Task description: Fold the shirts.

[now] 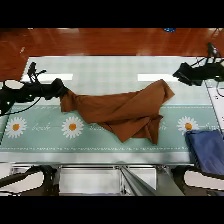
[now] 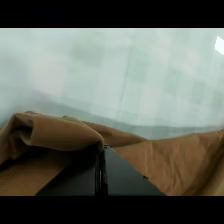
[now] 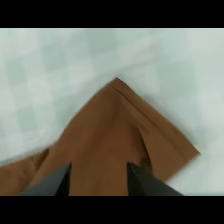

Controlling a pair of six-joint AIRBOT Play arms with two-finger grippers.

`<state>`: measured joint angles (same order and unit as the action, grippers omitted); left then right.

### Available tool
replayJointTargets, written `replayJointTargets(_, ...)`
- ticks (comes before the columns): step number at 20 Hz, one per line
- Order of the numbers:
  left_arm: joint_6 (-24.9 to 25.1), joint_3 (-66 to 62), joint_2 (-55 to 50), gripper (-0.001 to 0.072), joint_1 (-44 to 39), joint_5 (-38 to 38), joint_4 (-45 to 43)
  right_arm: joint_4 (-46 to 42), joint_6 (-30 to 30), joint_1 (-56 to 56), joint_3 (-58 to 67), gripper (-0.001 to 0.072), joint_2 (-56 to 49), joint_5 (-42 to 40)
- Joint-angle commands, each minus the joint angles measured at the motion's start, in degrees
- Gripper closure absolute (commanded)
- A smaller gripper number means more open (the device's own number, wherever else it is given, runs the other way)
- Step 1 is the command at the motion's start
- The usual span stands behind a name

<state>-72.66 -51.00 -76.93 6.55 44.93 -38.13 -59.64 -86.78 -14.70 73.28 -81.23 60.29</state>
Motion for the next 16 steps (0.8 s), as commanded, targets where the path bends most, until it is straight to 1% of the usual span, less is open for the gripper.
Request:
replayJointTargets(1, 0.02, -0.44, -0.76, 0.069, -0.15, 2.89, 0.04, -1.92, 0.98, -5.49, -1.99, 0.0308, 5.29, 10.58)
replayJointTargets(3, 0.22, -0.44, -0.76, 0.069, -0.15, 3.23, 0.02, 0.07, 3.19, -5.97, -11.13, 0.0308, 12.85, 10.1)
replayJointTargets(5, 0.2, -0.44, -0.79, 0.069, -0.15, 3.32, 0.02, 4.02, 4.72, -4.81, -23.28, 0.0308, 20.76, 8.17)
replayJointTargets(8, 0.2, -0.44, -0.79, 0.069, -0.15, 3.85, 0.02, 6.14, 5.18, -3.76, -38.73, 0.0308, 29.22, 6.32)
replayJointTargets(9, 0.2, -0.42, -0.79, 0.069, -0.15, 4.17, 0.02, 6.14, 5.01, -3.76, -41.75, 0.0308, 30.58, 6.45)
replayJointTargets(11, 0.2, -0.42, -0.79, 0.069, -0.15, 4.63, 0.0, 6.05, 5.01, -3.65, -45.59, 0.0308, 31.52, 9.18)
replayJointTargets(13, 0.2, -0.42, -0.79, 0.069, -0.15, 4.66, 0.0, 4.87, 5.03, -3.65, -47.93, 0.0308, 31.52, 11.39)
replayJointTargets(16, 0.22, -0.42, -0.94, 0.069, -0.15, 4.66, 0.0, 4.83, 5.27, -3.65, -49.57, 0.0308, 31.43, 11.56)
